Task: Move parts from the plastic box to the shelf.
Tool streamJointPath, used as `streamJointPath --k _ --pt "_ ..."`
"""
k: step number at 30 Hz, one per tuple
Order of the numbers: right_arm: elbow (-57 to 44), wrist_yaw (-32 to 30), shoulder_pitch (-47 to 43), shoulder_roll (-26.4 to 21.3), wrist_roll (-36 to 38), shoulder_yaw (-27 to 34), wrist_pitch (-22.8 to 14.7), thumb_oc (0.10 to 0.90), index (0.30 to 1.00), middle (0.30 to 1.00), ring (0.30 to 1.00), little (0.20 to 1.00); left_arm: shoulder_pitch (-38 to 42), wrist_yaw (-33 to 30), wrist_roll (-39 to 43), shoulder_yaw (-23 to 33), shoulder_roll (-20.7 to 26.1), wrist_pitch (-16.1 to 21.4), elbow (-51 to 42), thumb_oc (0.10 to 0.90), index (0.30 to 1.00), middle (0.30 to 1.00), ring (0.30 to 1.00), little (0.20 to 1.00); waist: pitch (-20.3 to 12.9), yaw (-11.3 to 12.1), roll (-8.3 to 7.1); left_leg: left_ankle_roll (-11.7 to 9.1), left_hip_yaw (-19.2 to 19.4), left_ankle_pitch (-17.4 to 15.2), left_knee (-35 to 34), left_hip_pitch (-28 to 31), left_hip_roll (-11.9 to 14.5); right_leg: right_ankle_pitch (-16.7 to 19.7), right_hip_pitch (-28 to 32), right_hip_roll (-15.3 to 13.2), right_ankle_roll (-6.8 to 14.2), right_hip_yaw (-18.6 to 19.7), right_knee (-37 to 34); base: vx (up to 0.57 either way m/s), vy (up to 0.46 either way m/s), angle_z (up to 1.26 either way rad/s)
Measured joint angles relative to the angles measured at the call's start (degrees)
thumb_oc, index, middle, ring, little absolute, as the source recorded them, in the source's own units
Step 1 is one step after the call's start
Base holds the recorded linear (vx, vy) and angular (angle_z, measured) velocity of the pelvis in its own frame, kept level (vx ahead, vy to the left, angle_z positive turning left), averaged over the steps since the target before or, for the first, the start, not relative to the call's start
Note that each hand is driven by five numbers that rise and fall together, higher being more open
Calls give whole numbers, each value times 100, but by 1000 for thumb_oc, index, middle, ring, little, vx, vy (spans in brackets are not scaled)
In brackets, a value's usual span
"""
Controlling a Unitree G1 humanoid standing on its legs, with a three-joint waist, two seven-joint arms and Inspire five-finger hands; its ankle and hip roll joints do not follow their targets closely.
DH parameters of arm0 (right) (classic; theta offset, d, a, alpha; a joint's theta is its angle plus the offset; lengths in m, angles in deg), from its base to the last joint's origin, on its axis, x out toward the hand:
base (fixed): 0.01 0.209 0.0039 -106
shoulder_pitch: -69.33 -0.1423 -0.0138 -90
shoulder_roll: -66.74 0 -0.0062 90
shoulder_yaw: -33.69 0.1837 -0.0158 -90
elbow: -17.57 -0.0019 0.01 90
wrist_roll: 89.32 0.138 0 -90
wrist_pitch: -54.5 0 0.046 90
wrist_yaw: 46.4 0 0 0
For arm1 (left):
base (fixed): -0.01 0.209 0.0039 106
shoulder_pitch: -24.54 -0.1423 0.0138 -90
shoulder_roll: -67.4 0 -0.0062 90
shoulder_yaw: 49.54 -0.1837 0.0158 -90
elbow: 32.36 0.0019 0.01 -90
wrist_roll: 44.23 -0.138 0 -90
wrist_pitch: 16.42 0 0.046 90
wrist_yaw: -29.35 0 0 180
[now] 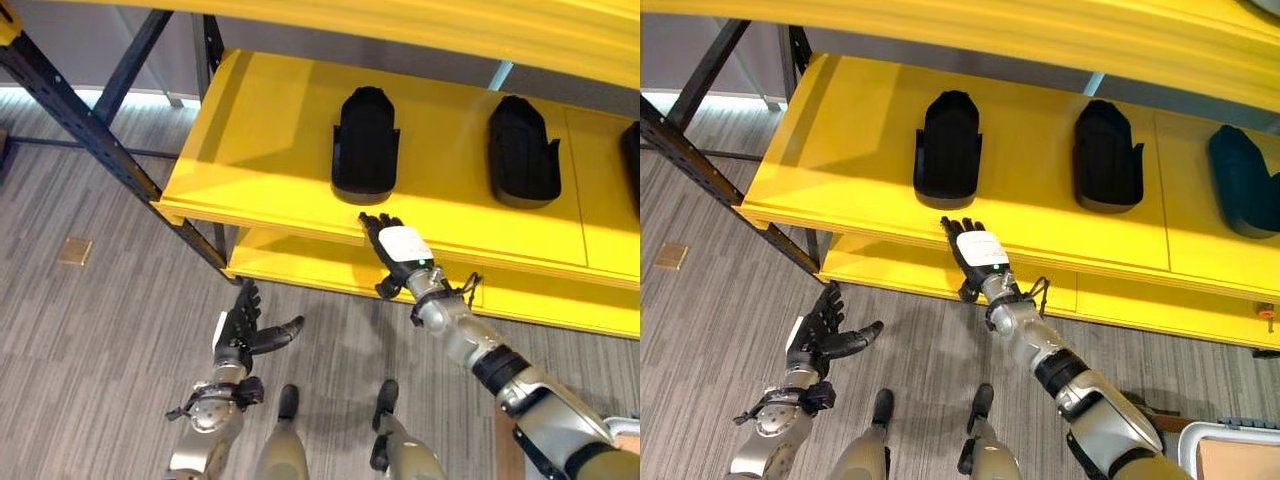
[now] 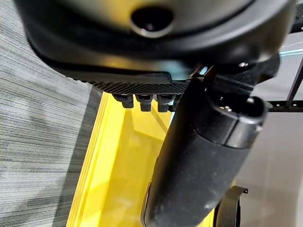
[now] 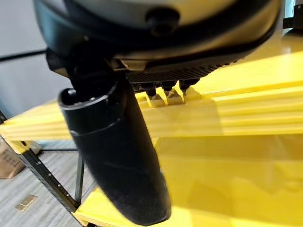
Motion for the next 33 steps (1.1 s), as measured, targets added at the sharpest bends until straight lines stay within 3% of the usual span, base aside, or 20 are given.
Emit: streamJointPath --k 33 --pt "439 -518 -614 171 503 19 131 900 1000 1000 1000 1000 231 -139 26 4 5 116 76 900 1000 1000 1000 1000 216 177 47 -20 -195 31 3 -320 3 -68 -200 -6 16 -180 -4 1 2 3"
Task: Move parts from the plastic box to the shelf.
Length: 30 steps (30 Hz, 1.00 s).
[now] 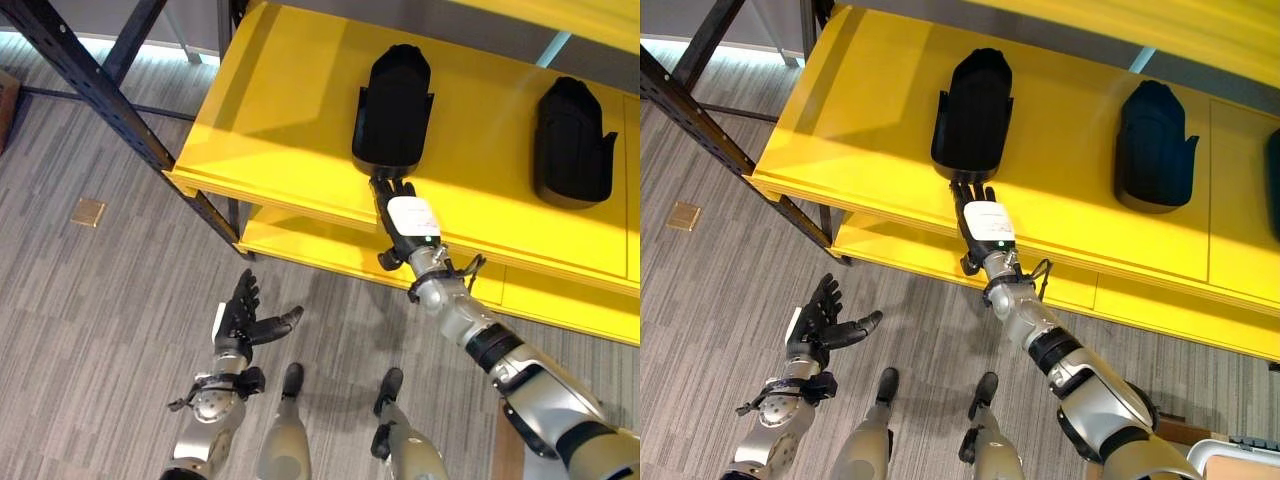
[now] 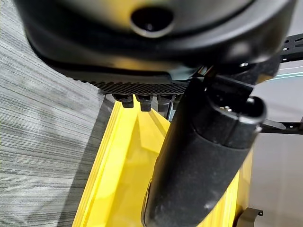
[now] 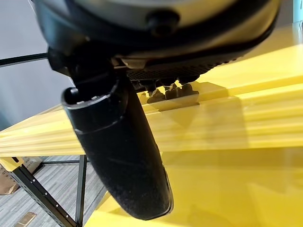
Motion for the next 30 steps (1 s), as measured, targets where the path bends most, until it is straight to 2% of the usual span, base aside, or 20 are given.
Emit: streamJointPath --k 7,22,30 --pt "-1 -118 -38 6 57 6 -10 900 1000 1000 1000 1000 10 -89 2 0 -1 5 0 900 1000 1000 1000 1000 6 5 6 -4 -10 6 6 -85 -1 2 -72 -1 -4 -1 0 0 0 0" --pt "34 -189 -329 -3 174 52 0 900 1000 1000 1000 1000 37 -115 10 1 -1 12 0 900 1000 1000 1000 1000 175 13 142 -6 -35 14 15 -118 -4 7 -85 -2 -10 -22 1 0 0 0" --pt "168 -247 -434 0 177 53 -11 900 1000 1000 1000 1000 78 -119 211 -3 -2 18 0 900 1000 1000 1000 1000 179 17 149 -8 -68 20 20 -167 -6 6 -110 -5 -9 -56 1 0 2 1"
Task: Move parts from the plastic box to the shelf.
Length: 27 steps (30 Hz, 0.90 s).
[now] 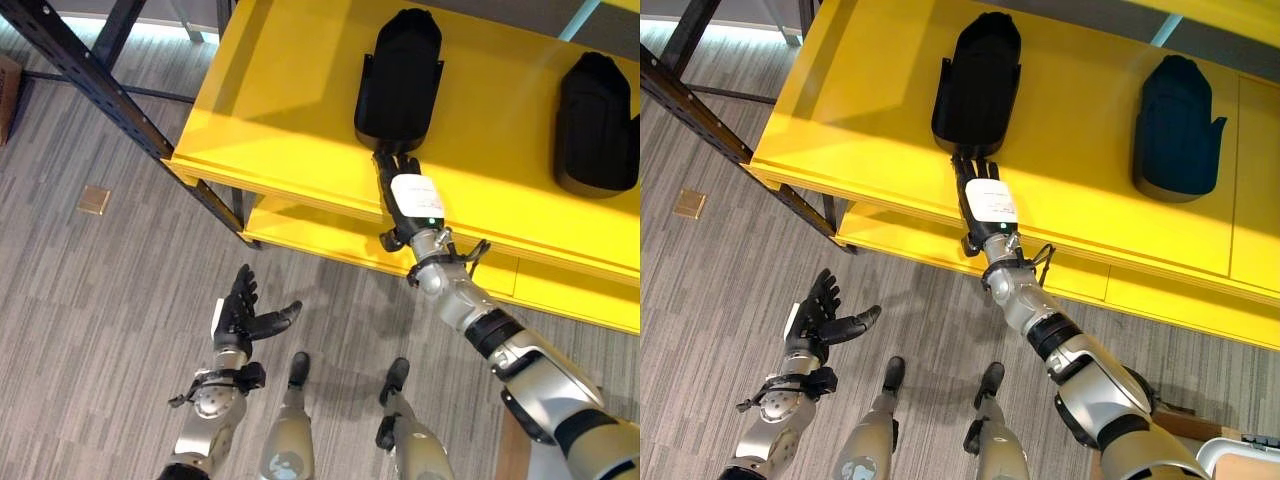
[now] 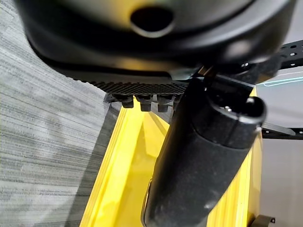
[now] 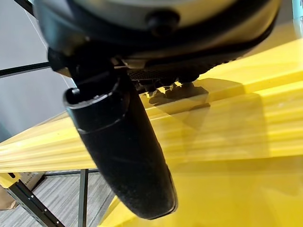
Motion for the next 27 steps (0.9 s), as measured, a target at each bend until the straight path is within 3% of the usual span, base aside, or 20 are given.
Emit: streamJointPath --k 7,8,13,14,20,27 --pt "-62 0 20 -8 12 2 4 900 1000 1000 1000 1000 43 -5 -1 0 -1 1 0 900 1000 1000 1000 1000 2 -4 2 0 -1 0 0 -3 0 -2 -3 -1 3 -2 0 0 0 0" --pt "-668 121 278 -113 173 131 44 900 1000 1000 1000 1000 54 -60 -3 3 -28 2 -1 900 1000 1000 1000 1000 5 -14 -2 1 3 -1 -4 -2 -1 -4 -4 0 5 -2 1 0 0 0" --pt "-1838 369 1036 -333 294 331 -19 900 1000 1000 1000 1000 70 -99 -14 27 -113 -1 -8 900 1000 1000 1000 1000 16 -47 -21 6 20 -5 -9 20 -5 -4 6 -2 8 1 3 -1 2 -1" --pt "-2581 493 1622 -489 323 415 -157 900 1000 1000 1000 1000 49 -127 -22 153 -190 -2 -8 900 1000 1000 1000 1000 57 -72 -97 14 68 -11 -18 97 -10 -5 49 -7 9 46 3 -8 13 -10" --pt "-3868 855 2988 -891 660 958 -377 900 1000 1000 1000 1000 -29 -220 -130 362 -200 -33 -20 900 1000 1000 1000 1000 139 -354 -351 54 244 -77 -27 428 -41 -5 268 -24 28 234 2 12 19 -13" --pt "-4774 1170 3728 -1168 1128 1654 -638 900 1000 1000 1000 1000 -332 -184 -290 502 -223 -38 -71 900 1000 1000 1000 1000 88 -709 -369 133 525 -196 -31 857 -51 5 532 -29 52 477 3 33 37 -20"
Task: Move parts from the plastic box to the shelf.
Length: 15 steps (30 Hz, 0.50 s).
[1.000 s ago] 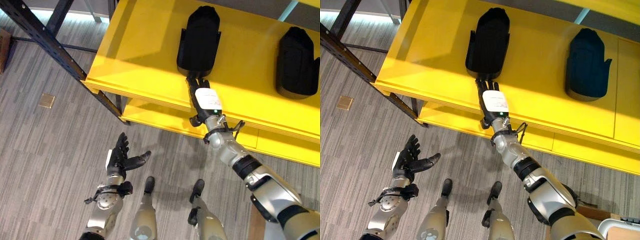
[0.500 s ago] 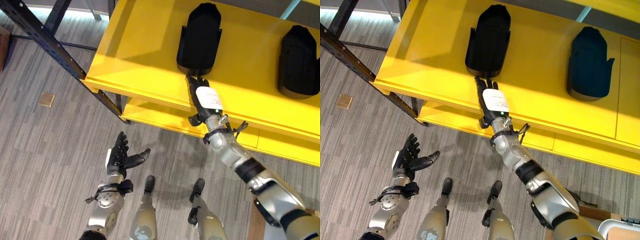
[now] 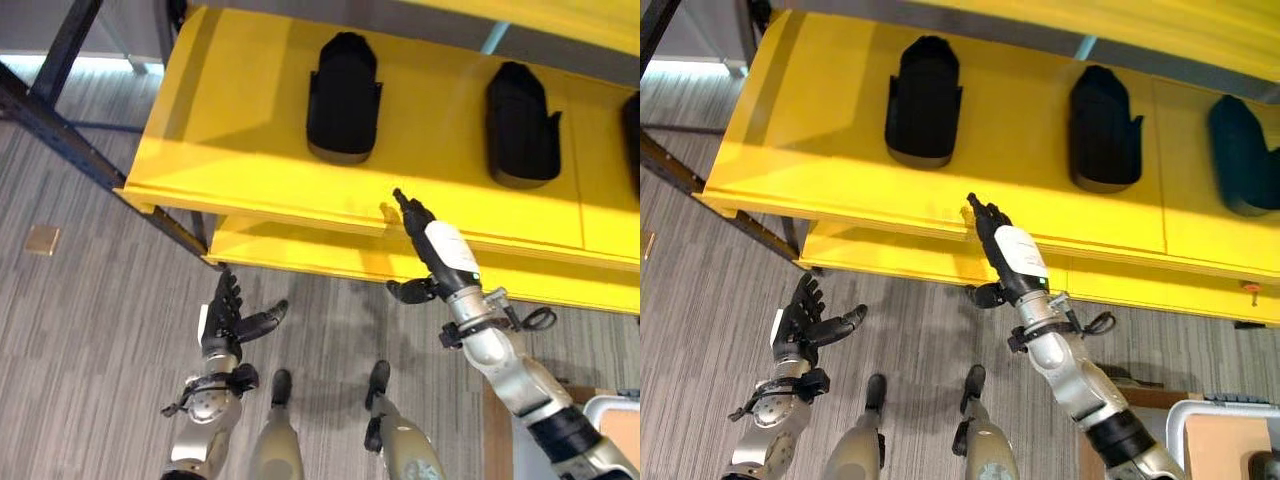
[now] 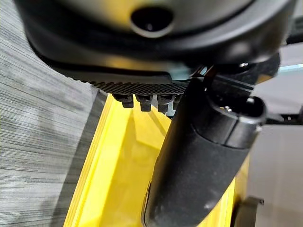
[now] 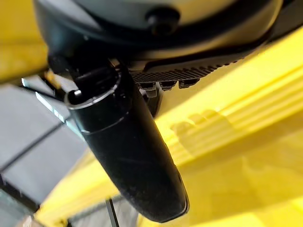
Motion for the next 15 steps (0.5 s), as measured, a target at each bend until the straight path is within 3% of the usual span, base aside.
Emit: streamJointPath --k 9,15 --pt "-31 228 734 231 888 170 -264 900 1000 1000 1000 1000 -126 220 -214 -3 -42 -77 14 900 1000 1000 1000 1000 -711 -215 40 61 205 -116 -1 361 -137 -27 216 -108 100 223 0 35 66 -11" --pt "-27 295 1157 761 1924 338 -409 900 1000 1000 1000 1000 -105 254 -220 -174 -42 -85 296 900 1000 1000 1000 1000 -905 -469 78 230 607 -208 -3 554 -415 68 141 -303 266 617 63 -50 74 -31"
